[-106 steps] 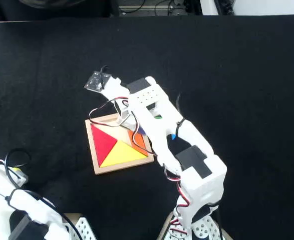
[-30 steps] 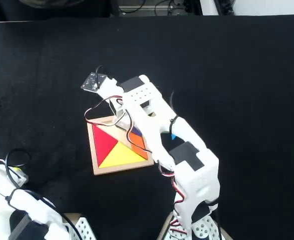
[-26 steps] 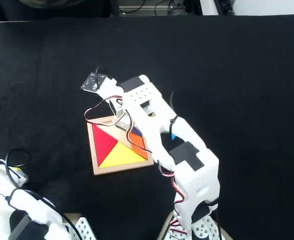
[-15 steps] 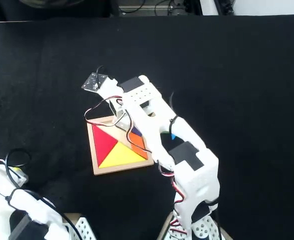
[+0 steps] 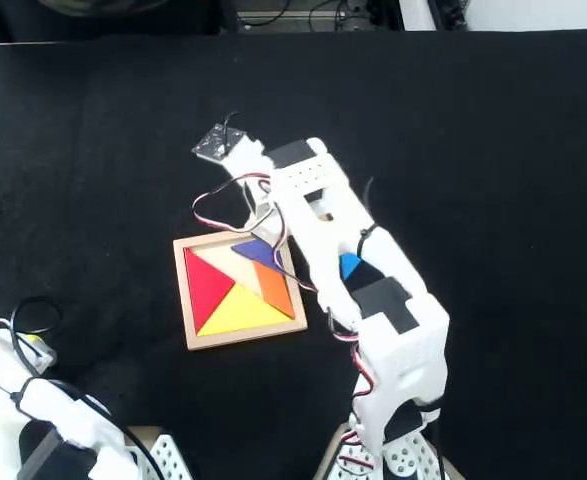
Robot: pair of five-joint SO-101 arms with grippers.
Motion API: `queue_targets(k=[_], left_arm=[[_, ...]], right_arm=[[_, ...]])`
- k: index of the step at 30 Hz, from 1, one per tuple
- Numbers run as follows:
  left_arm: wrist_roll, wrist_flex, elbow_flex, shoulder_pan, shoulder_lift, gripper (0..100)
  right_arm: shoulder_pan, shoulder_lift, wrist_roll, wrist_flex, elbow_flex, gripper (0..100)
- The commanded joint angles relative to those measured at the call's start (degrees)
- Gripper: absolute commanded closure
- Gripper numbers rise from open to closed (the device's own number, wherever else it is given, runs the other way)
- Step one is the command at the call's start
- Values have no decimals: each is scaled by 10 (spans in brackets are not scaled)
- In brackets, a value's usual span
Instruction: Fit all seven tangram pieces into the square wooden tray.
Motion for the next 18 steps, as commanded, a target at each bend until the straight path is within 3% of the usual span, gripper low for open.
queue_targets(k=[1, 8, 13, 18], left_arm=[[-1, -5, -4, 7, -11, 805], [-1, -5, -4, 7, -11, 805], [-2, -5, -4, 7, -11, 805], [-2, -5, -4, 7, -11, 805]], right_arm=[[6, -22, 4, 1, -40, 762], [-9, -19, 0, 0, -65, 783], [-67, -22, -13, 19, -65, 994], [-106, -16, -28, 33, -56, 985]])
